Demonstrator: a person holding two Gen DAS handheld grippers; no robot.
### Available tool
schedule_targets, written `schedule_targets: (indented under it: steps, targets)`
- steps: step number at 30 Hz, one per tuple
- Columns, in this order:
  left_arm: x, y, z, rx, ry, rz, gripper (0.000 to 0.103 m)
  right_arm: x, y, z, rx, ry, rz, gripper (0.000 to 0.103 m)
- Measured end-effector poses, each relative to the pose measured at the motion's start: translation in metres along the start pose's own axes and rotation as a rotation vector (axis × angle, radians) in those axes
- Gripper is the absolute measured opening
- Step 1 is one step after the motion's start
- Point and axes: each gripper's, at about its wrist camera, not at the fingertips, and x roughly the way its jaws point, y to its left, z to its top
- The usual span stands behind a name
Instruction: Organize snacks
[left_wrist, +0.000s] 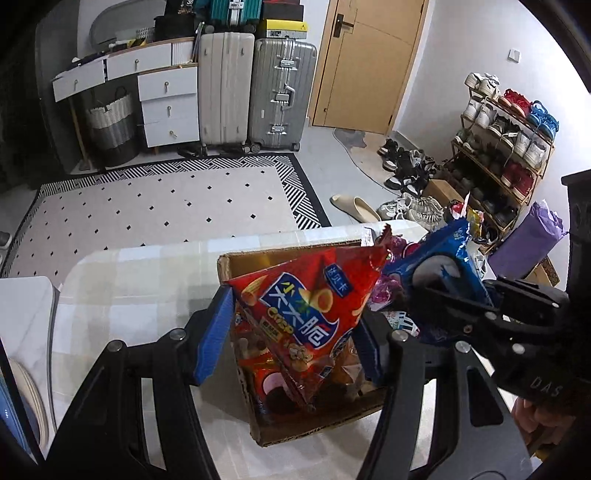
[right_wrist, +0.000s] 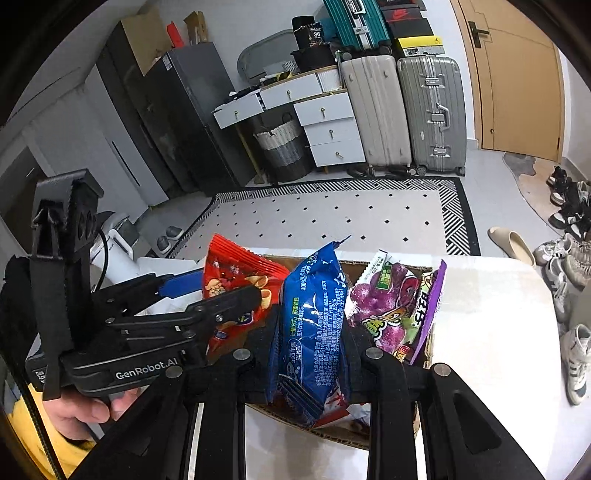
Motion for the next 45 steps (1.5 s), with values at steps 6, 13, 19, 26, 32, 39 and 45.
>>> schedule_targets:
  steps: [6,13,19,26,32,39,45]
  targets:
    - [0.013,0.003,0.001,-0.003,0.016,0.003,0.059,0.005,0.002,-0.002,-0.018,0.005,-0.011,0.025]
    - [0.017,-0.003,-0.005,0.009,0.041,0.006,0.063,0.010,0.008,-0.006,-0.013,0.015,-0.024,0.024]
    - [0.011,0.001,-0.004,-0.007,0.030,-0.009,0.067,0.012,0.010,-0.006,-0.018,0.023,-0.029,0.025]
    - [-0.011,0.006,-0.008,-0.009,-0.017,0.002,0.068,0.014,0.017,-0.004,-0.068,0.017,-0.082,0.025]
    - [-0.030,0.009,-0.004,0.017,-0.032,0.035,0.068,0.010,0.010,-0.002,-0.046,0.022,-0.082,0.025]
    - [-0.053,0.002,-0.009,0.067,-0.072,0.094,0.068,0.007,0.013,0.001,-0.085,0.024,-0.125,0.040]
    - [-0.088,-0.004,-0.013,0.079,-0.128,0.122,0.079,-0.016,0.010,0.009,-0.073,-0.037,-0.155,0.051]
